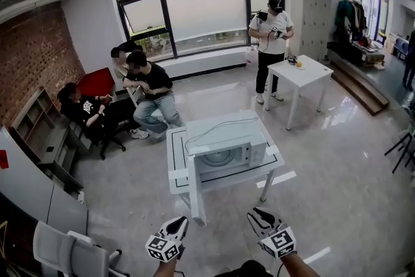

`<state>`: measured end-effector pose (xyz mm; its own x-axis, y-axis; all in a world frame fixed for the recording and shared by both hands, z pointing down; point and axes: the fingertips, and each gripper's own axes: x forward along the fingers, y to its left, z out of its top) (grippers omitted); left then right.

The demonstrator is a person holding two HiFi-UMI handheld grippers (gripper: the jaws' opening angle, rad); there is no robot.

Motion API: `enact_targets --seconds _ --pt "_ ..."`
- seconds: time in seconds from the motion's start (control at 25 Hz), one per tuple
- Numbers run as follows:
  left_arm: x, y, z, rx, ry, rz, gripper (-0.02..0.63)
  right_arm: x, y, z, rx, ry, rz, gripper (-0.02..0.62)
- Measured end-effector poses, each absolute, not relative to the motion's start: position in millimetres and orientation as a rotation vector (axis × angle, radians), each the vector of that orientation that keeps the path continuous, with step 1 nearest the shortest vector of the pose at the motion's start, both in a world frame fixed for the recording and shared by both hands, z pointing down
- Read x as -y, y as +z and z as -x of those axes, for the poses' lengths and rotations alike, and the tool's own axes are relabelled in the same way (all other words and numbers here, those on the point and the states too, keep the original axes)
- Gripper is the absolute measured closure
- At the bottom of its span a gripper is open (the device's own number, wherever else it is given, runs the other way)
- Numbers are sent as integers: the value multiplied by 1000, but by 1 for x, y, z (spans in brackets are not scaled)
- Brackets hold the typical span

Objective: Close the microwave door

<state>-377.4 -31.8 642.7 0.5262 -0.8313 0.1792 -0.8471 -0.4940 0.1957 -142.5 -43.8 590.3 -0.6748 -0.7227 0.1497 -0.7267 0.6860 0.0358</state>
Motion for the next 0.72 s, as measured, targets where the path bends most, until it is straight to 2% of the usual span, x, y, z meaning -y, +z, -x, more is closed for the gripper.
enact_targets --seconds 0.56,0.72 --pt "72 647 366 1451 35 -2496 574 106 579 143 2817 -5 -972 502" --pt "85 664 362 1451 77 -2451 495 130 574 139 2824 3 -900 502"
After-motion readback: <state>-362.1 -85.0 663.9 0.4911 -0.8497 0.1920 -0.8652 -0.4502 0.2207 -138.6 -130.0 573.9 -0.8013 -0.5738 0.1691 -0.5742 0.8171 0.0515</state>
